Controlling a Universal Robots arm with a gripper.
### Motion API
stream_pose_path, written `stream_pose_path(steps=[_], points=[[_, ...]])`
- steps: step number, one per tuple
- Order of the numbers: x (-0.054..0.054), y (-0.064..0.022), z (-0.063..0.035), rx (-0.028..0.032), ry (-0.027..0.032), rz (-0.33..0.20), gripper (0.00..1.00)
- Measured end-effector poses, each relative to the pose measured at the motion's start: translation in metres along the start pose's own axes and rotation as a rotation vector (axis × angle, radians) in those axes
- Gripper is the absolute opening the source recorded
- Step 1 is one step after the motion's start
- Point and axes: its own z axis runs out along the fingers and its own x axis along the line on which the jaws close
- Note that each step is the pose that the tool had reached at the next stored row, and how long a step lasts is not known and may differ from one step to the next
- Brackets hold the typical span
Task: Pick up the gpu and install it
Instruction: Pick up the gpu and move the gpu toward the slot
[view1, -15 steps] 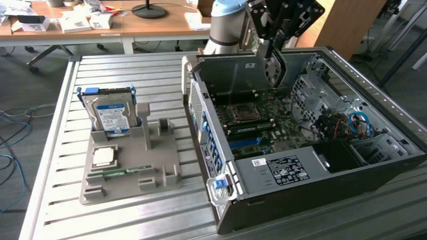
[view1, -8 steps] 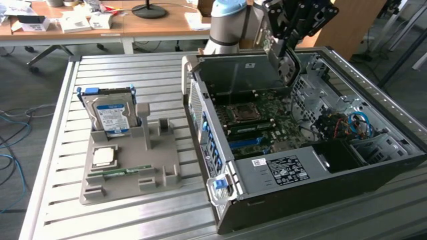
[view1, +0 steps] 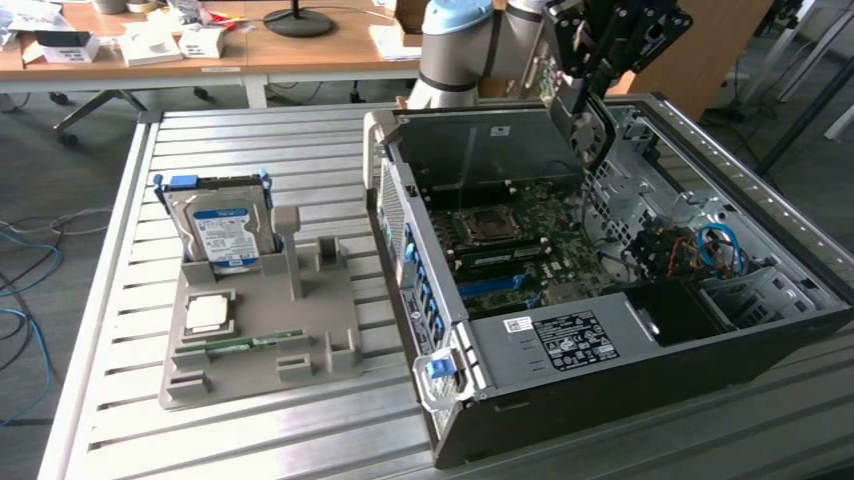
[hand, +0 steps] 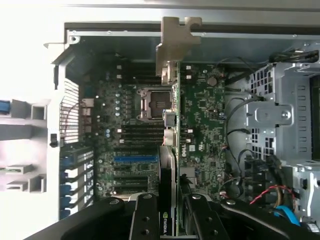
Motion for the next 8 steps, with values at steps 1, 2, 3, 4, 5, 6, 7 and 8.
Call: stream_pose_path(steps=[1,2,3,4,5,6,7,8], points=[[-0.0037,0.0000,0.0001,-0.0001,0.0009,0.000,0.26],[-0.0072,0.0001,0.0002,-0.0004,0.0017,0.000,0.26],[-0.0096,0.0002,0.0002,-0.0004,0.0021,0.000,0.26],[-0.0101,0.0002,0.0002,-0.0005,0.0022,0.000,0.26],[-0.0101,0.0002,0.0002,-0.0005,0.0021,0.000,0.26],[-0.0101,0.0002,0.0002,-0.0006,0.0021,0.000,0.26],[-0.0102,0.0002,0.0002,-0.0006,0.0021,0.000,0.26],[-0.0101,0.0002,0.0002,-0.0006,0.0021,0.000,0.26]])
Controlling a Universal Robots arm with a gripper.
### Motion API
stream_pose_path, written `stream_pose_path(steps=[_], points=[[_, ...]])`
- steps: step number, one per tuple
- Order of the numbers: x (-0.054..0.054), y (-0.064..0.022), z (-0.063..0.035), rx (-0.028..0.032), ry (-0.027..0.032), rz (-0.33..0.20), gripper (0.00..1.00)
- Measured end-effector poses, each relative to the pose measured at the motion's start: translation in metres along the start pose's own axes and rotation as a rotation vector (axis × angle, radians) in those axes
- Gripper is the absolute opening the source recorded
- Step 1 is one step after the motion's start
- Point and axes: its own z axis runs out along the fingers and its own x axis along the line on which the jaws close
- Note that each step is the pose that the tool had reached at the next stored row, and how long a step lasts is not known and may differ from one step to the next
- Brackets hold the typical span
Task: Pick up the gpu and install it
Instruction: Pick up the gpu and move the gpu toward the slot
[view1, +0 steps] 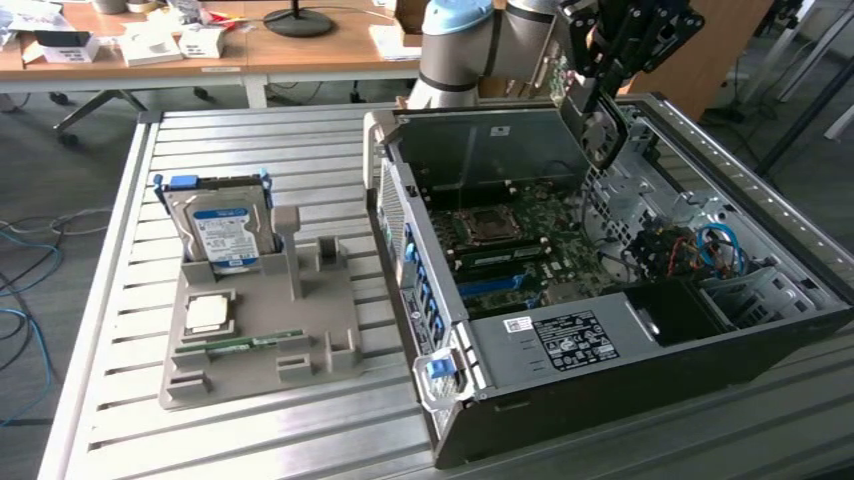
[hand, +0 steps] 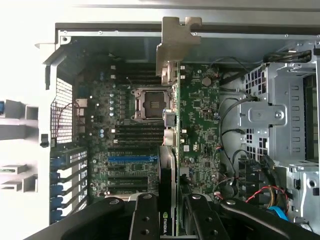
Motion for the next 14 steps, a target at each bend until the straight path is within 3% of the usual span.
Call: stream_pose_path(steps=[4,14], points=[[0.000,-0.0002,0.0024,0.0001,0.0000,0.000,0.26],[0.000,-0.0022,0.0201,0.0001,0.0000,0.000,0.26]])
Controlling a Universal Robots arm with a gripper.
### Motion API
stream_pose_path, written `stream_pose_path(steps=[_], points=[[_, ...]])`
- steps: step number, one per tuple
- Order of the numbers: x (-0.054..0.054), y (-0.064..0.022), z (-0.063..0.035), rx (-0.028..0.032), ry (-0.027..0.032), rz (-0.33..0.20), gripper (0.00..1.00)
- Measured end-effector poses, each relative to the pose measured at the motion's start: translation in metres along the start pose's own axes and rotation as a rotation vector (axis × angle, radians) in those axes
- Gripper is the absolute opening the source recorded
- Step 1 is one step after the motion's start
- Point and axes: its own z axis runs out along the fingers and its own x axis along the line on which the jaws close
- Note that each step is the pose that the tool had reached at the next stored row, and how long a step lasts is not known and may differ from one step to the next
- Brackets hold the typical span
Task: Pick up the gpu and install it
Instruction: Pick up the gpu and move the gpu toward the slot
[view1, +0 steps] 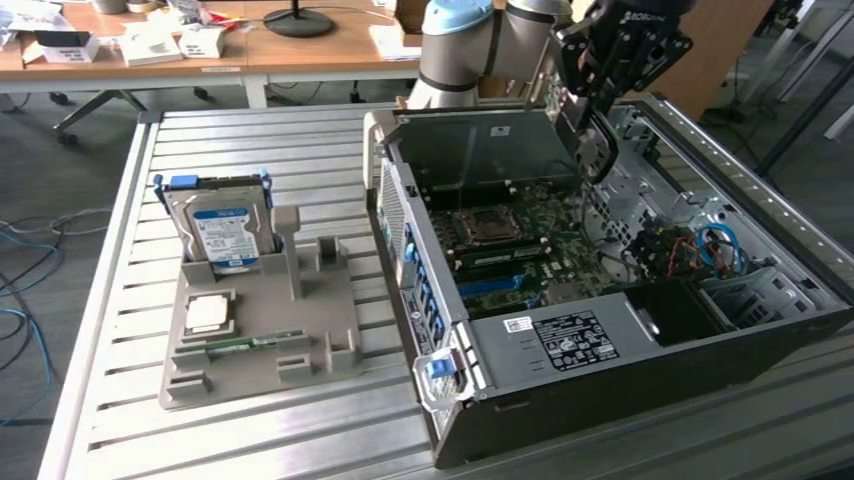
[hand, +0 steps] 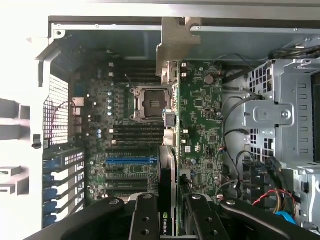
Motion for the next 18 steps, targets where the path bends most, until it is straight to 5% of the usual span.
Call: stream_pose_path(steps=[18], points=[[0.001,-0.0033,0.0301,-0.0002,-0.0001,0.000,0.26]])
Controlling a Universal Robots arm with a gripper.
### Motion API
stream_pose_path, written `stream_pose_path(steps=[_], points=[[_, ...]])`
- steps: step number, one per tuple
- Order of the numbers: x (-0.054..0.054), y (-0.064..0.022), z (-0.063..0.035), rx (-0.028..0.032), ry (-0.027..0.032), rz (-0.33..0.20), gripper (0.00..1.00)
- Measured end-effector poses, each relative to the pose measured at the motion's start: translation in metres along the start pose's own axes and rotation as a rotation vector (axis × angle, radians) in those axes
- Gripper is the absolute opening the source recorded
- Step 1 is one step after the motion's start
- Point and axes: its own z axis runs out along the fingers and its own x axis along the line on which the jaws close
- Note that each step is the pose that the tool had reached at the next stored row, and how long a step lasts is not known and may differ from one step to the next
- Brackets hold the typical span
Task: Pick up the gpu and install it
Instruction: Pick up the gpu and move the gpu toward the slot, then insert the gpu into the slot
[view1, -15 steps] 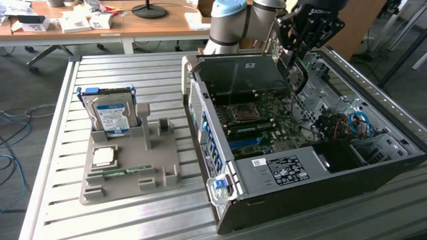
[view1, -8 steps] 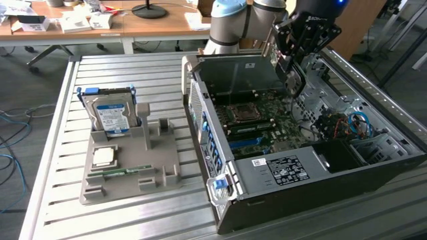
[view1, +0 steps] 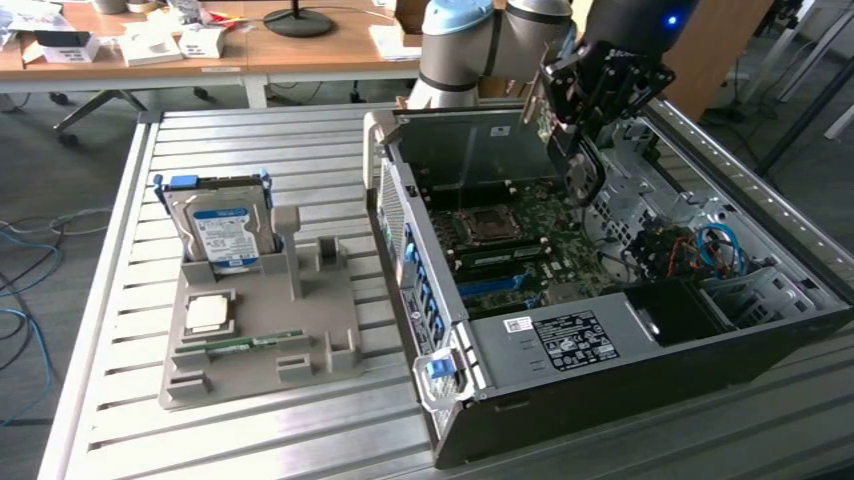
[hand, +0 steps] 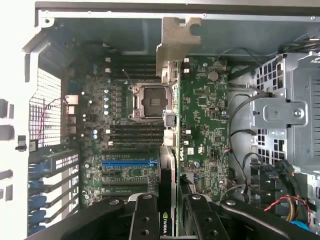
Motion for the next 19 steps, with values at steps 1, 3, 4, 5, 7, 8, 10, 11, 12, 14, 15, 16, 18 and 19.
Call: stream_pose_path(steps=[1,3,4,5,7,8,10,11,12,14,15,16,18,19], points=[[0.000,-0.0002,0.0017,0.0001,0.0001,0.000,0.26],[0.000,-0.0005,0.0049,0.0001,0.0001,0.000,0.26],[0.000,-0.0007,0.0065,0.0002,0.0001,0.000,0.26],[0.000,-0.0009,0.0082,0.0001,0.0001,0.000,0.26],[0.000,-0.0013,0.0113,0.0002,0.0001,0.000,0.26],[0.000,-0.0014,0.0129,0.0001,0.0001,0.000,0.26],[0.000,-0.0017,0.0157,0.0000,0.0000,0.000,0.26],[0.000,-0.0018,0.0165,0.0002,0.0001,0.000,0.26],[0.000,-0.0018,0.0167,0.0002,0.0001,0.000,0.26],[0.000,-0.0018,0.0167,0.0003,0.0001,0.000,0.26],[0.000,-0.0019,0.0168,0.0001,0.0001,0.000,0.26],[0.000,-0.0019,0.0168,0.0002,0.0001,0.000,0.26],[0.000,-0.0019,0.0168,0.0002,0.0001,0.000,0.26],[0.000,-0.0018,0.0168,0.0001,0.0001,0.000,0.26]])
